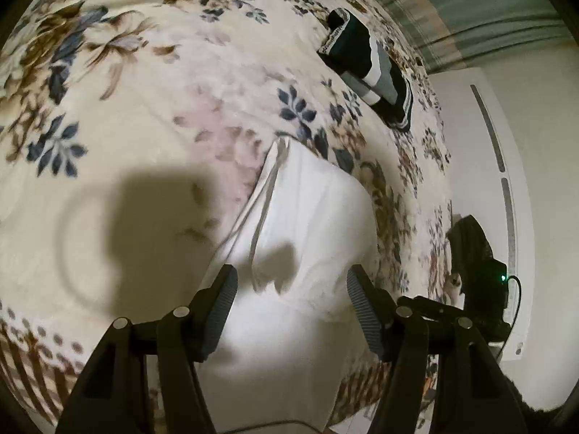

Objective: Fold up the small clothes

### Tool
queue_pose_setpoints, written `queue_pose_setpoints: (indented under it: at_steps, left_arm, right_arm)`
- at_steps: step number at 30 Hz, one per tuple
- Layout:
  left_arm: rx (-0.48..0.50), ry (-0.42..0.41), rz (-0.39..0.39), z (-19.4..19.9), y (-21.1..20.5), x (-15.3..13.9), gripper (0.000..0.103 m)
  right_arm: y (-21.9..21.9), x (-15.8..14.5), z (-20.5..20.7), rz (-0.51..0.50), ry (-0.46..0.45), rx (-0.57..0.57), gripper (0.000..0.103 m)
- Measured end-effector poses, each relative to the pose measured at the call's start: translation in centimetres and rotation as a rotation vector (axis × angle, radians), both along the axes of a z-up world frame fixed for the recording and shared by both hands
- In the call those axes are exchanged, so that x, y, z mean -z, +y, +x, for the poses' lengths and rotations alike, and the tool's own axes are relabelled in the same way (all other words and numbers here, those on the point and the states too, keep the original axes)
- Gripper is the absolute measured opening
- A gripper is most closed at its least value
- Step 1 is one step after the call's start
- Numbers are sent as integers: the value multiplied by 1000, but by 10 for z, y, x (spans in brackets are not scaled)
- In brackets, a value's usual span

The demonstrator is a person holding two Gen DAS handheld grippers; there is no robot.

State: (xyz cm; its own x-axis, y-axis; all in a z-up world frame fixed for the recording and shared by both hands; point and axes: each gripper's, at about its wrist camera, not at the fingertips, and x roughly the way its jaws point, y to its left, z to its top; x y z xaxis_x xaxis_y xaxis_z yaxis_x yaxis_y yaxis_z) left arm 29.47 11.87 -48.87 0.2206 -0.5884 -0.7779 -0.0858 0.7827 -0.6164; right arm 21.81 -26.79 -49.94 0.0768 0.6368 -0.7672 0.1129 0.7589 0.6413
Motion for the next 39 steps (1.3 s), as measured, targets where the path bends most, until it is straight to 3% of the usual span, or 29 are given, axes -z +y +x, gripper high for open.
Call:
queue_pose_setpoints:
  at_steps: [6, 7, 8, 9, 11, 12, 15, 17, 19, 21, 24, 27, 30, 32, 34, 39]
  left_arm:
    - [62, 86, 95, 33, -37, 52, 58]
    - [64, 97, 126, 36, -43, 59, 46]
    - [65, 86, 148, 37, -45, 60, 27]
    - [70, 71, 149, 38, -46, 58, 4]
    - [58, 26, 136, 37, -39, 46, 4]
    - [48, 0, 139, 38, -34, 39, 4]
    - [48, 10, 105, 44, -20, 39, 5]
    - [63, 55, 102, 47, -18, 46, 10]
    - [73, 67, 130, 45, -18, 44, 39]
    - [71, 24, 176, 36, -19, 31, 57]
    - [41, -46, 231, 25, -24, 14, 58]
    - [44, -59, 276, 20, -36, 20, 58]
    - [53, 1, 362, 15, -45, 51, 58]
    - [59, 26, 401, 9, -45, 64, 58]
    - [44, 41, 389, 0, -39, 68, 58]
    - [26, 54, 348, -17, -29, 66, 58]
  right_arm:
    - [-12, 32, 29, -57, 70, 217, 57]
    - [-10, 41, 33, -55, 98, 223, 57]
    - [-6, 50, 35, -59, 126, 224, 54]
    - [-4, 54, 34, -54, 139, 234, 36]
    - [1, 54, 31, -43, 137, 255, 10]
    - [3, 50, 28, -36, 122, 264, 10]
    - [9, 45, 20, -49, 108, 255, 8]
    - [17, 47, 17, -163, 118, 193, 10]
    - [22, 42, 15, -252, 110, 150, 13]
    - [26, 31, 16, -255, 75, 152, 24]
    - [38, 1, 17, -282, -53, 152, 33]
    - [60, -12, 28, -286, -128, 131, 35]
    - [86, 10, 39, -288, -75, 73, 35]
    - [101, 30, 36, -357, -29, 5, 35]
    - [108, 40, 25, -410, 9, -34, 35]
    - [113, 44, 0, -430, 16, -69, 35]
